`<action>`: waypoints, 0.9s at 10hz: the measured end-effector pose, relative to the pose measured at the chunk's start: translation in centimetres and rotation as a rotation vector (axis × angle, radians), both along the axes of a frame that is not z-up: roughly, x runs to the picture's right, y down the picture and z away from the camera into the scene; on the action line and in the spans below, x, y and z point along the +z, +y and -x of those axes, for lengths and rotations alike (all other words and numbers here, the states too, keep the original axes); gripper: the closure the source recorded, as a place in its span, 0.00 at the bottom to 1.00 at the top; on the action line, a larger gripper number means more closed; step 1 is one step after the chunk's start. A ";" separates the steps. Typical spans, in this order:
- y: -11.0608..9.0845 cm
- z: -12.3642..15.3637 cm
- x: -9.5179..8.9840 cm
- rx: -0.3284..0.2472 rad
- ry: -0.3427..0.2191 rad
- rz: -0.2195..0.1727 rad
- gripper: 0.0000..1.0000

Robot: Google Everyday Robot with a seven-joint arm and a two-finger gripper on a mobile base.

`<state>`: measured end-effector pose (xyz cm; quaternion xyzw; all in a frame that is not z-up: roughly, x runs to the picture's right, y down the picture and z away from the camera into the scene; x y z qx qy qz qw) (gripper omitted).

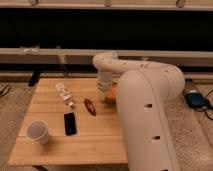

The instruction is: Drag the ceramic bowl in a circle

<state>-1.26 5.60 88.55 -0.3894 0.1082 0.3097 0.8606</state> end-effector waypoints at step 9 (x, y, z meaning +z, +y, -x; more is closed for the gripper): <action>0.9 1.6 -0.4 -0.063 -0.115 0.059 0.34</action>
